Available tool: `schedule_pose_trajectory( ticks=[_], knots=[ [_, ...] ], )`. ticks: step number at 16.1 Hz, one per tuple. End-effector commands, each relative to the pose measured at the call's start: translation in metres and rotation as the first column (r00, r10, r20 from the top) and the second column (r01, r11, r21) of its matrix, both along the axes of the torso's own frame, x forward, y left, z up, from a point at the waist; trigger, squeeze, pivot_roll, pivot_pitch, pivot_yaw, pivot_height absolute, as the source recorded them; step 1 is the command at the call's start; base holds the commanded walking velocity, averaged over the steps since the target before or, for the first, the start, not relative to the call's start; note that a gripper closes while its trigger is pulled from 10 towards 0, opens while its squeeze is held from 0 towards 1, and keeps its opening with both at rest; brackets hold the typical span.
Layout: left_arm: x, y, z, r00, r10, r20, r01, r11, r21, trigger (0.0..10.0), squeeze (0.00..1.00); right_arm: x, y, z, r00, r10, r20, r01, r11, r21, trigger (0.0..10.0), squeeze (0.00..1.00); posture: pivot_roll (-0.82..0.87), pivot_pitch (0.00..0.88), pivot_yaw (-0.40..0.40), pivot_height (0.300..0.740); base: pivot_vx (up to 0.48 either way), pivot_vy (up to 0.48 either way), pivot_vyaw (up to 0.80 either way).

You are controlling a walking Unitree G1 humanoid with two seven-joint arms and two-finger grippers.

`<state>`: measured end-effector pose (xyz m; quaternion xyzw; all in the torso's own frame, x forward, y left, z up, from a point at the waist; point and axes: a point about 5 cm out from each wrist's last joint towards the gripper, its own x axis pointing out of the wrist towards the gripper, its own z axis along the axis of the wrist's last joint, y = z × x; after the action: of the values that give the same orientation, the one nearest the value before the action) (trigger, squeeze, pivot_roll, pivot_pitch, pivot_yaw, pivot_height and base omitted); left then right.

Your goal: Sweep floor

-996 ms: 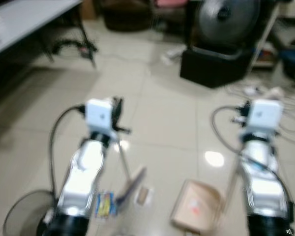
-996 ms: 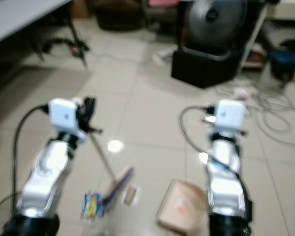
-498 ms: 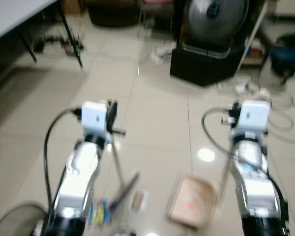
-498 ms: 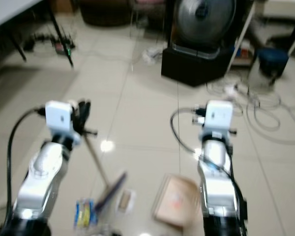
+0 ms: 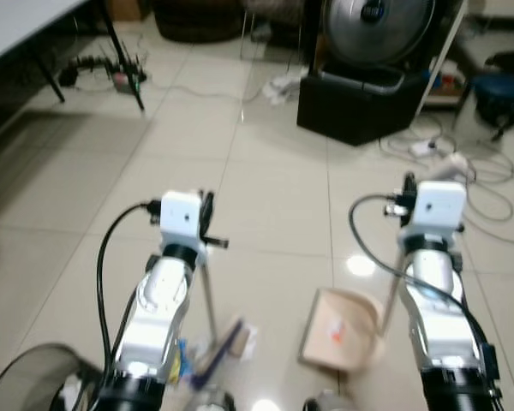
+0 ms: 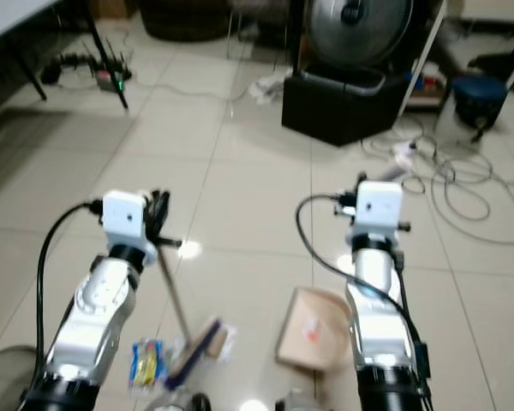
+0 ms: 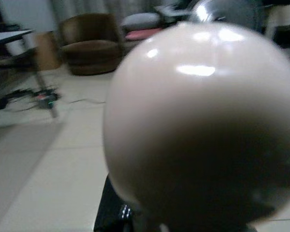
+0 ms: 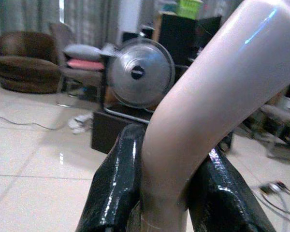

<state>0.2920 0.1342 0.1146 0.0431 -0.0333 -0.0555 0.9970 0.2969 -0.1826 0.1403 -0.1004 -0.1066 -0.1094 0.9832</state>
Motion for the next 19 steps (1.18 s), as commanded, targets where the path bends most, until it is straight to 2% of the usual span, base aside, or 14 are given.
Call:
schedule_pose_trajectory(
  ticks=[1, 3, 8, 10, 11, 13, 15, 19],
  knots=[
    [0.004, 0.003, 0.007, 0.995, 0.058, 0.079, -0.058, 0.998, 0.003, 10.0, 0.0, 0.004, 0.004, 0.005, 0.998, 0.037, 0.055, -0.035, 0.999, -0.032, 10.0, 0.0, 0.0, 0.215, 0.048, 0.74, 0.0, 0.0, 0.0],
    [0.003, -0.004, 0.001, 0.994, 0.053, 0.097, -0.053, 0.999, -0.003, 10.0, 0.0, 0.005, 0.005, 0.001, 0.994, 0.053, 0.093, -0.046, 0.996, -0.073, 10.0, 0.0, 0.0, 0.239, 0.05, 0.74, 0.0, 0.0, 0.0],
    [-0.002, -0.012, -0.005, 0.989, 0.069, 0.132, -0.069, 0.998, -0.001, 10.0, 0.0, 0.014, 0.014, -0.012, 0.992, 0.085, 0.096, -0.078, 0.994, -0.073, 10.0, 0.0, 0.0, 0.282, 0.037, 0.74, 0.0, 0.0, 0.0],
    [0.0, -0.013, -0.006, 0.986, 0.092, 0.142, -0.091, 0.996, -0.013, 10.0, 0.0, 0.024, 0.032, -0.016, 0.984, 0.155, 0.089, -0.152, 0.988, -0.04, 10.0, 0.0, 0.01, 0.293, 0.029, 0.74, 0.0, 0.0, 0.0],
    [0.001, -0.015, -0.005, 0.986, 0.101, 0.135, -0.096, 0.995, -0.04, 10.0, 0.0, 0.027, 0.047, -0.021, 0.975, 0.211, 0.069, -0.21, 0.978, -0.018, 10.0, 0.0, 0.01, 0.297, 0.026, 0.74, 0.0, 0.0, 0.0],
    [0.005, -0.018, 0.0, 0.985, 0.121, 0.123, -0.109, 0.989, -0.104, 10.0, 0.0, 0.026, 0.067, -0.034, 0.961, 0.275, 0.025, -0.276, 0.961, 0.035, 10.0, 0.0, 0.02, 0.298, 0.026, 0.74, 0.0, 0.0, 0.0],
    [0.008, -0.018, 0.004, 0.981, 0.16, 0.106, -0.14, 0.975, -0.175, 10.0, 0.0, 0.02, 0.079, -0.045, 0.952, 0.305, -0.01, -0.304, 0.951, 0.05, 10.0, 0.0, 0.02, 0.293, 0.032, 0.74, 0.0, 0.0, 0.0],
    [0.016, -0.02, 0.011, 0.978, 0.184, 0.098, -0.156, 0.958, -0.239, 10.0, 0.0, 0.01, 0.085, -0.061, 0.949, 0.313, -0.042, -0.312, 0.949, 0.037, 10.0, 0.0, 0.02, 0.28, 0.039, 0.74, 0.0, 0.0, 0.0]
  ],
)
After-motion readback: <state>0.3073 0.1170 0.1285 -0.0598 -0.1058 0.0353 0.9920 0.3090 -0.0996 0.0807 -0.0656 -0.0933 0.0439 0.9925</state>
